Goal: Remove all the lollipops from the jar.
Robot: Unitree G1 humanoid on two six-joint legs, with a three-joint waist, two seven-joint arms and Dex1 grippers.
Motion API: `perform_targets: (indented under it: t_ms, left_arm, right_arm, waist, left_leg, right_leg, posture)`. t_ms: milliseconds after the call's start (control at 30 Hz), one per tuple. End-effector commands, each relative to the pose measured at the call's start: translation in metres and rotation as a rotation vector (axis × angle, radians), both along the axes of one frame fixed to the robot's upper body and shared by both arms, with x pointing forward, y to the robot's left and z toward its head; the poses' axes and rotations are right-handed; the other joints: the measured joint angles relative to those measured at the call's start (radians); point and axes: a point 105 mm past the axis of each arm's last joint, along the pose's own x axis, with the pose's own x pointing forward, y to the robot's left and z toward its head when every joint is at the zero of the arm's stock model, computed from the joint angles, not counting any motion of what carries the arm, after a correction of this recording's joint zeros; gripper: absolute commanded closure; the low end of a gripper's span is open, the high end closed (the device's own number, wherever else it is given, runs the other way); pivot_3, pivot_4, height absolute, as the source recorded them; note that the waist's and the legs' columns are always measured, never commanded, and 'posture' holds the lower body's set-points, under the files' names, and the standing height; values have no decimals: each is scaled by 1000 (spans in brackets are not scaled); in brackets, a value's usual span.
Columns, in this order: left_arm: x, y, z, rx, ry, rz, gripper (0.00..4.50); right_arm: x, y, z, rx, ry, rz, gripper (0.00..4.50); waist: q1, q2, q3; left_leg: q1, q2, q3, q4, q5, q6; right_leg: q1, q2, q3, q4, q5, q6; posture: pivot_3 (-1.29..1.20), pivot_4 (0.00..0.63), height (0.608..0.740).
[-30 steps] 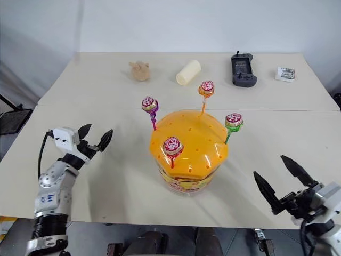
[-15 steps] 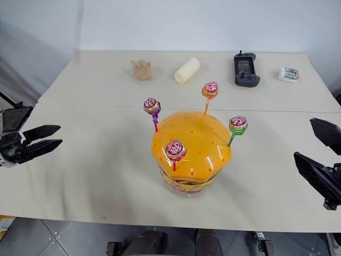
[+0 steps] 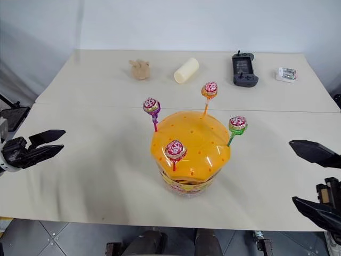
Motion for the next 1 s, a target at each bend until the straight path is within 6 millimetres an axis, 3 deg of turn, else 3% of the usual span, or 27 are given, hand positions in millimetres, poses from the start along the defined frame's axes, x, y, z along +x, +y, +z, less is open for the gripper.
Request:
perform_targets:
  t_ms: [33,167,267,400,500,633,733,1000]
  left_arm:
    - [-15,-40,34,-38,-130,-222,20]
    - [-26,-93,56,-49,-165,-458,20]
    - [-10,-136,75,-82,-278,-527,20]
    - [13,-186,92,-113,-323,-550,20]
    - [9,-205,92,-81,-331,-634,20]
    - [9,-214,89,-71,-293,-683,20]
    - [7,-215,89,-91,-265,-715,622]
    - [2,-212,94,-130,-251,-783,3117]
  right_arm:
    - [-5,-13,6,-34,-29,-41,0]
    - [-10,-10,13,-15,-24,-60,0]
    - [-9,-9,22,27,-57,-104,0]
    - [-10,-4,13,18,-11,-160,0]
    - [-10,0,9,28,-2,-198,0]
    - [-15,7,8,50,12,-221,0]
    - [-21,12,6,58,25,-246,0]
    - [-23,13,6,60,26,-282,0]
  waist:
    - [3,0,0]
    - [2,0,0]
    - [8,0,0]
    - [20,-1,1]
    - [12,-1,1]
    - [-2,-1,1]
    - [1,-1,1]
    - [0,-1,1]
  left_leg:
    - [0,0,0,0,0,0]
    - [0,1,0,0,0,-1]
    - [0,1,0,3,-1,-1]
    - [0,0,1,8,-1,-2]
    - [0,2,3,9,-3,-1]
    - [0,4,6,9,-4,-1]
    - [-1,5,5,10,-5,-2]
    - [0,7,6,12,-6,-3]
  right_leg:
    - [0,0,0,0,0,0]
    - [-1,0,0,1,0,0]
    - [1,0,0,2,0,0]
    - [1,2,0,4,1,1]
    - [1,4,3,4,1,1]
    - [0,7,5,3,1,1]
    - [0,12,5,3,1,1]
    - [0,15,6,4,1,1]
  posture:
    - [0,150,740]
    - [0,150,740]
    - [0,150,740]
    - [0,150,740]
    - [0,150,740]
    - [0,150,740]
    - [0,150,740]
    - [0,150,740]
